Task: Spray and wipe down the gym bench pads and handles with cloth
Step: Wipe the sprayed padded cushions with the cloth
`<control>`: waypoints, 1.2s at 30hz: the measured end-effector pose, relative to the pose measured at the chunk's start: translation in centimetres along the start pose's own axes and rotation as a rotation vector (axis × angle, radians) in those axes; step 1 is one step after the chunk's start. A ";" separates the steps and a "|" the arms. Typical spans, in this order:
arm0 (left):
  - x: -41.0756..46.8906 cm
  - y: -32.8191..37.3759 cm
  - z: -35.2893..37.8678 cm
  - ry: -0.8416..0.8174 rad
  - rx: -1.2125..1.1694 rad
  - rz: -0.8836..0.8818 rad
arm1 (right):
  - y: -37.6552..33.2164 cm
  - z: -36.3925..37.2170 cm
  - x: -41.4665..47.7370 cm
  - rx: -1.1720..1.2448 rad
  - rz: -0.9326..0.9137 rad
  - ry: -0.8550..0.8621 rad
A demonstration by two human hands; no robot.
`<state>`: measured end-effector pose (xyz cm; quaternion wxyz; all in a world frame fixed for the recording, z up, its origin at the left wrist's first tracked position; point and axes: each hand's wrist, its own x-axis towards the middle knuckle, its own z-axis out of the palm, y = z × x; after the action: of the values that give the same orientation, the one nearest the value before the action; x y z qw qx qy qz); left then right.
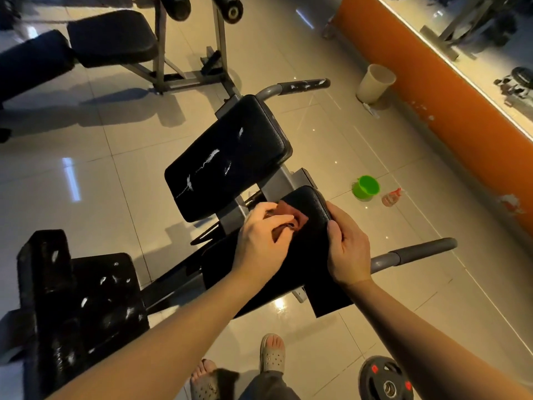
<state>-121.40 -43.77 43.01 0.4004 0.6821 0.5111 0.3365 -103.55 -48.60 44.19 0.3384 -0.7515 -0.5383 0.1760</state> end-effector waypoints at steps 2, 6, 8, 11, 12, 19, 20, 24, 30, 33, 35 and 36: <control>0.3 2.2 1.1 -0.029 0.026 0.086 | 0.2 0.1 0.1 -0.005 0.023 -0.011; -2.9 0.1 0.0 -0.076 0.050 0.143 | 0.6 0.2 0.1 -0.003 0.026 -0.011; -5.7 -3.2 -0.6 -0.083 0.066 0.103 | 0.4 0.1 0.0 -0.008 0.028 -0.016; -7.4 -7.3 -2.1 -0.024 0.056 -0.110 | 0.2 0.0 -0.1 0.012 0.020 -0.016; -6.6 -7.8 -2.4 0.018 0.049 -0.193 | 0.1 0.0 -0.1 0.011 0.021 -0.017; 0.7 3.4 2.1 0.012 -0.012 0.036 | 0.2 -0.2 0.1 -0.008 0.007 -0.013; -0.4 3.7 2.4 -0.019 -0.001 0.103 | 0.3 -0.2 0.1 -0.008 0.002 -0.014; -6.8 -3.8 -0.3 -0.089 0.073 0.153 | 0.1 -0.1 0.1 0.004 -0.018 -0.006; -5.2 -6.2 -1.7 0.147 0.016 -0.307 | -0.1 -0.2 0.1 0.011 0.007 -0.012; -3.3 0.5 1.3 0.101 -0.025 -0.140 | -0.3 -0.1 0.0 0.014 -0.017 0.000; -4.6 2.1 2.3 0.014 -0.002 0.034 | -0.4 -0.1 0.0 0.013 -0.010 0.004; -6.0 1.7 2.1 -0.023 0.010 0.106 | -0.3 -0.1 -0.1 0.009 -0.003 0.002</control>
<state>-120.32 -50.24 43.29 0.3846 0.7139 0.4713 0.3467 -103.73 -48.66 44.46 0.3425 -0.7493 -0.5385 0.1769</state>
